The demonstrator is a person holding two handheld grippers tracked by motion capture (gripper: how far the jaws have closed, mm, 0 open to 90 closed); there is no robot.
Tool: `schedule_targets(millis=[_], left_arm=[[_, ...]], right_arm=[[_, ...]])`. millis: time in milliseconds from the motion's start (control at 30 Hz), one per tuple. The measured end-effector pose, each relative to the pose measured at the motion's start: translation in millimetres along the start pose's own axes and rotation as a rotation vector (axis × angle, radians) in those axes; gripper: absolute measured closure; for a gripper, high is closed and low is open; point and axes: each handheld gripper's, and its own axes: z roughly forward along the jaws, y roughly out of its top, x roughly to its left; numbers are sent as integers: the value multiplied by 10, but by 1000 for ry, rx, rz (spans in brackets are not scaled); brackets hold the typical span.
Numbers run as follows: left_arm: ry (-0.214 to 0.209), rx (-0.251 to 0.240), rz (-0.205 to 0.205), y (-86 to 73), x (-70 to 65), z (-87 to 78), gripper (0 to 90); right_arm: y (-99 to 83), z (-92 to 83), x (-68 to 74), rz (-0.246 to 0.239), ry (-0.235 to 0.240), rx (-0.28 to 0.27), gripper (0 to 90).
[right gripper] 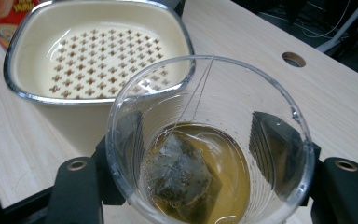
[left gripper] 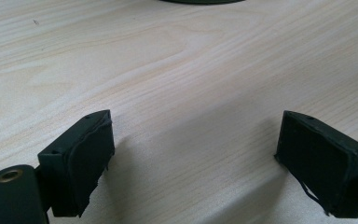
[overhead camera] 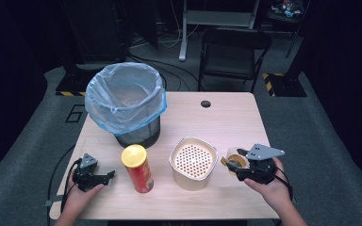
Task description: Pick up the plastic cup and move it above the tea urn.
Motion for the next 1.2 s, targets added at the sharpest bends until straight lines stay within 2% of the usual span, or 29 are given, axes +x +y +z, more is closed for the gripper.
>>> schedule_targets(millis=[200,700,933,1067,1200], left_arm=[[0,0,0,0,0,0,109],[0,0,0,0,0,0,109],[0,-1,0,0,0,0,109],[0,0,0,0,0,0,109],[0,0,1,0,1,0,109]], right_arm=[[76,20,-113,30,-6,-20,347],[296,142,-324,26,-28,-35,347],[465,234,-355,-38,-34,-38,347],[556,255,-327,-68,-29,-53,347],[667,222,-276,-92,-3,-91,347]])
